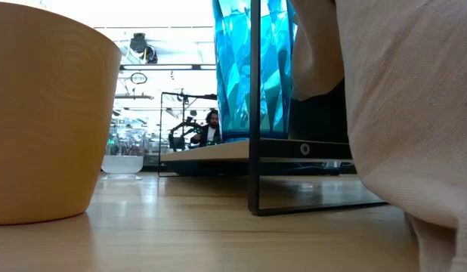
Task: Stack small to large cups/mugs on shelf
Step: Put the black mug on the shelf
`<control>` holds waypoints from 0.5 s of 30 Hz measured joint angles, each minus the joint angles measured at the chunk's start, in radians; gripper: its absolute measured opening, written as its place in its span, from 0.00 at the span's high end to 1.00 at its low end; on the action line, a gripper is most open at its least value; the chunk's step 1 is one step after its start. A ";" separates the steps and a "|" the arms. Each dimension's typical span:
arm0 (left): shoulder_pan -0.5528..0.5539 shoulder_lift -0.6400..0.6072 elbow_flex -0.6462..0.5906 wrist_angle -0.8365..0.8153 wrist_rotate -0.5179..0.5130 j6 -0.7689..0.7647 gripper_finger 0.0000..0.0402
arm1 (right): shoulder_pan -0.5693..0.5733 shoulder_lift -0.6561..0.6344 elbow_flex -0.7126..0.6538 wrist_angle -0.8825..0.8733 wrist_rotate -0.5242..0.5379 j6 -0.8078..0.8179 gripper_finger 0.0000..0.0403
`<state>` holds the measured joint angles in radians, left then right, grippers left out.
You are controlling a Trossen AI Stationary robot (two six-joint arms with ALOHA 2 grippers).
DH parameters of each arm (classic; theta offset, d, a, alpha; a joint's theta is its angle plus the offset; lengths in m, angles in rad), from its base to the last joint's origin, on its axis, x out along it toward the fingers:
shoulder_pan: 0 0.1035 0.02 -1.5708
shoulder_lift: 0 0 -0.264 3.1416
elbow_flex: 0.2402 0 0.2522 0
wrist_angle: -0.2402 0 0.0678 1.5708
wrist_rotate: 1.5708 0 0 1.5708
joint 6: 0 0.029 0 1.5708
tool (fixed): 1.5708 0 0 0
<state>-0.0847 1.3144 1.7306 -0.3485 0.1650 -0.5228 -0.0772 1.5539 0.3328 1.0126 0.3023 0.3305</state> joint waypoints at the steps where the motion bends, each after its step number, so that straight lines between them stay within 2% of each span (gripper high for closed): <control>1: 0.000 0.000 0.000 0.000 0.000 0.000 0.92 | 0.000 0.000 0.000 0.000 -0.001 -0.001 0.95; 8: 0.000 0.000 0.000 0.000 0.000 0.001 0.92 | -0.002 0.000 0.000 -0.001 -0.019 0.004 0.93; 15: 0.000 0.000 0.000 0.000 0.001 0.001 0.92 | -0.011 0.000 -0.001 -0.008 -0.018 0.034 0.74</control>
<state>-0.0849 1.3144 1.7306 -0.3485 0.1658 -0.5217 -0.0883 1.5543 0.3321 1.0049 0.2840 0.3650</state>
